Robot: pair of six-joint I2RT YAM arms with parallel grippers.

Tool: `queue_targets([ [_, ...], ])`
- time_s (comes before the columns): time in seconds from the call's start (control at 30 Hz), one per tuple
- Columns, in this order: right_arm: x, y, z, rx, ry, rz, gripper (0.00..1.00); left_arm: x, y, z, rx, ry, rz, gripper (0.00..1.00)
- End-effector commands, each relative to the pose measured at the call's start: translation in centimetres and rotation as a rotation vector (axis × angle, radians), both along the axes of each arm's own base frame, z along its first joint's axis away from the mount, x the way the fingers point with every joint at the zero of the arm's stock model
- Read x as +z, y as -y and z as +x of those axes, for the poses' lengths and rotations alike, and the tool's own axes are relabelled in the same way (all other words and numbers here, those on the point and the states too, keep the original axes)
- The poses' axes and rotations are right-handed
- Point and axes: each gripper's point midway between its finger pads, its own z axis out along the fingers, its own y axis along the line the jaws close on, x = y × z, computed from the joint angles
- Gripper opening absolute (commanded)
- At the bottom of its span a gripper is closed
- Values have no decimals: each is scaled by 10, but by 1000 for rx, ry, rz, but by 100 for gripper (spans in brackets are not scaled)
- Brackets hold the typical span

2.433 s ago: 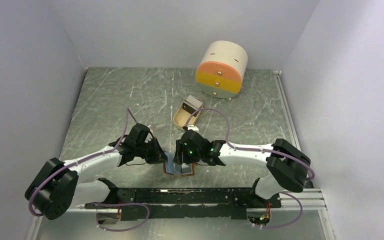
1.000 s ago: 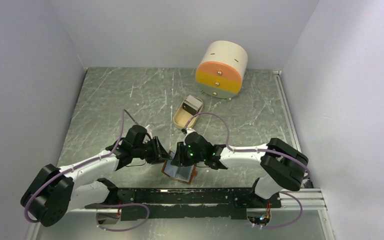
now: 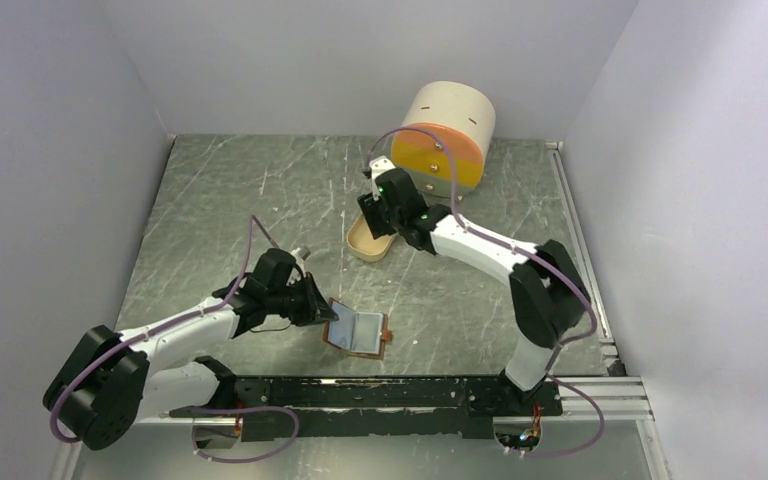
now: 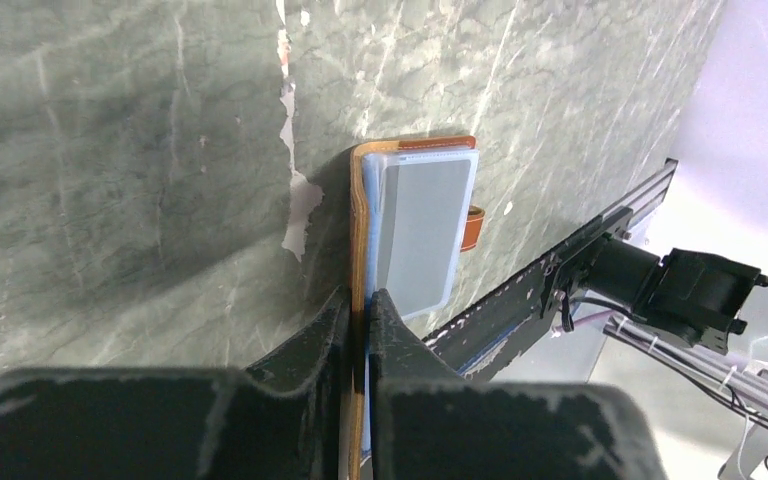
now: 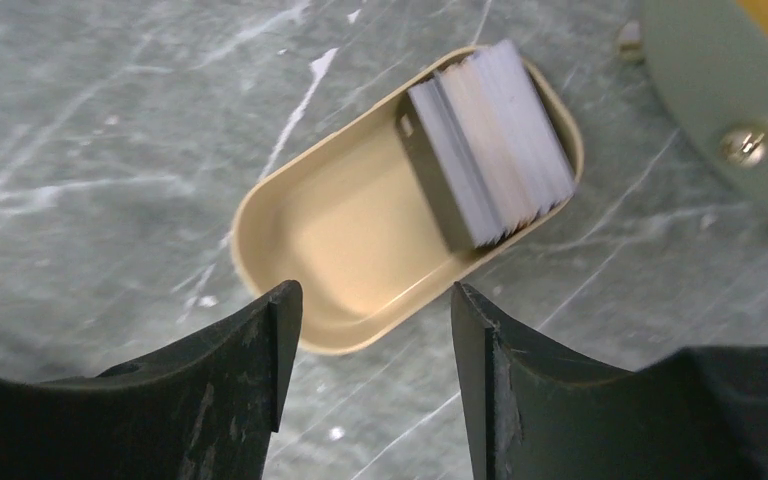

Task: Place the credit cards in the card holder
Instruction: Pick up the credit card from the storage box.

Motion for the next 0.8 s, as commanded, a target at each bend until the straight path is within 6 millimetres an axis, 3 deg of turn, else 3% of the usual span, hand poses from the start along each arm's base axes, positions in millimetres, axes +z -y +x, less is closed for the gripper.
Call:
queue_targets([
  [0.0, -14, 13, 28, 55, 41, -235, 63, 6, -7, 12, 75, 29, 17, 9],
  [0.17, -36, 11, 48, 85, 50, -361, 64, 3, -11, 11, 98, 8, 2, 9],
  [0.37, -57, 23, 64, 62, 71, -517, 64, 1, -17, 11, 115, 2, -28, 9],
  [0.77, -60, 23, 76, 19, 142, -625, 65, 3, -16, 9, 99, -5, -44, 9],
])
